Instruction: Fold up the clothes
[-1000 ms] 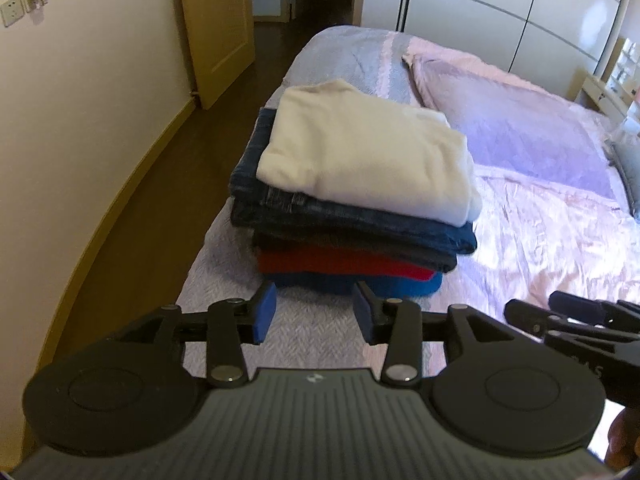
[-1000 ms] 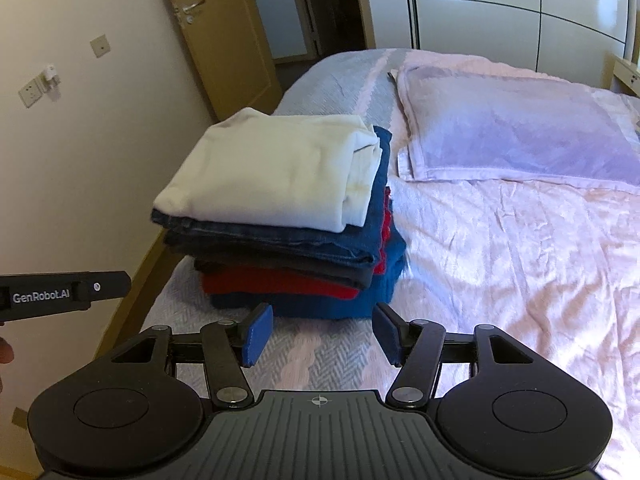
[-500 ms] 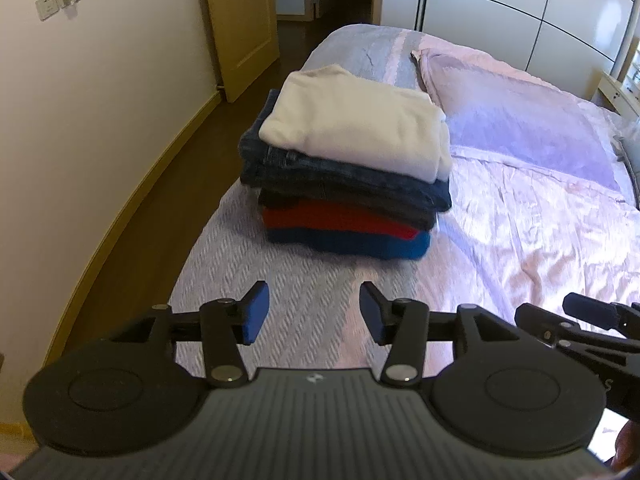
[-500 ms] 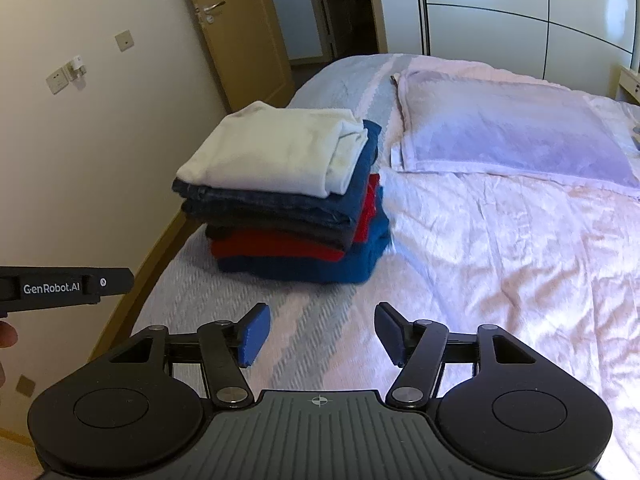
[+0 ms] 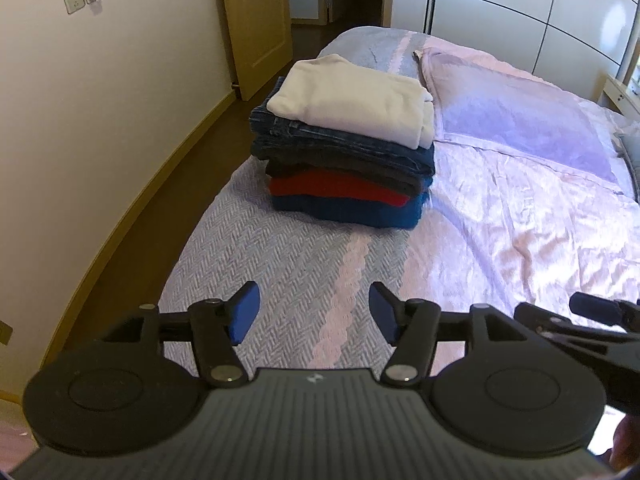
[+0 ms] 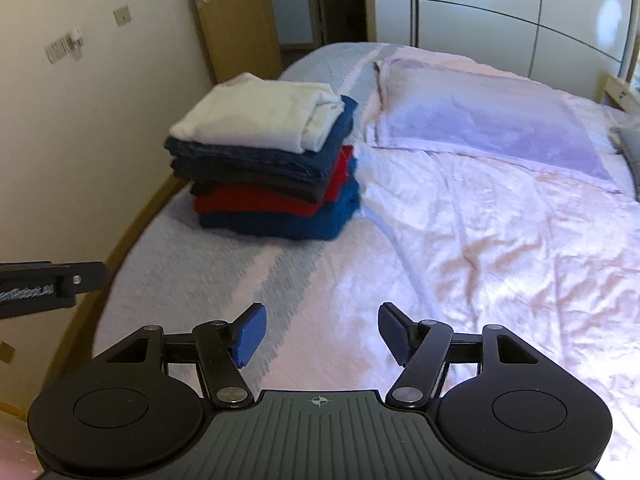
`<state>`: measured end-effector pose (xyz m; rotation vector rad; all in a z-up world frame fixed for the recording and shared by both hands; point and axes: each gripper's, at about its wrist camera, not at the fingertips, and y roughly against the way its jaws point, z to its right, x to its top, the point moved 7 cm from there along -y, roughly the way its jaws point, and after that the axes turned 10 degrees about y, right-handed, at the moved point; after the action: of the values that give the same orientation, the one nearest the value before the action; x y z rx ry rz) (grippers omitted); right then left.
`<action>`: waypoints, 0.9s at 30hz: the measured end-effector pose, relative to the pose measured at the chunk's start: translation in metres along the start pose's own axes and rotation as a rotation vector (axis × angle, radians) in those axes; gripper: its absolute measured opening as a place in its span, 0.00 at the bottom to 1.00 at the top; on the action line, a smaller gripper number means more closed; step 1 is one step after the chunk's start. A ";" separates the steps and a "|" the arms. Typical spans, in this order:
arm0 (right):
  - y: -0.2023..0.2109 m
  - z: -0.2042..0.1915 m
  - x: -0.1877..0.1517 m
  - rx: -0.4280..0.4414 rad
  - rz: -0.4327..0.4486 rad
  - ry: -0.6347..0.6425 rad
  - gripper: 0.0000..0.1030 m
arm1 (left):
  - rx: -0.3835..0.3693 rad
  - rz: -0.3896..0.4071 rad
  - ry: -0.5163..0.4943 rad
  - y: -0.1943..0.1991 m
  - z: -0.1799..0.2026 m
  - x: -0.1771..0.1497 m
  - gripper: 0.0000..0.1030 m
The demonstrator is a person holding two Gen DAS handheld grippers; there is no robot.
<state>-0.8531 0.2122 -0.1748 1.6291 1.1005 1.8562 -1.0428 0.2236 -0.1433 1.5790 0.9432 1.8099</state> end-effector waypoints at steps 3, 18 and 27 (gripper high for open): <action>0.000 -0.004 -0.002 -0.032 -0.020 0.011 0.64 | -0.001 0.021 -0.034 0.000 -0.001 -0.003 0.62; -0.039 -0.028 0.017 -0.054 -0.092 -0.104 0.64 | -0.053 -0.067 -0.084 -0.057 -0.037 0.019 0.62; -0.074 -0.040 0.034 -0.052 -0.127 -0.168 0.64 | -0.068 -0.095 -0.138 -0.095 -0.044 0.043 0.62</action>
<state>-0.9120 0.2706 -0.2122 1.6140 1.0495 1.6222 -1.0972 0.3078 -0.1957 1.5685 0.8691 1.6284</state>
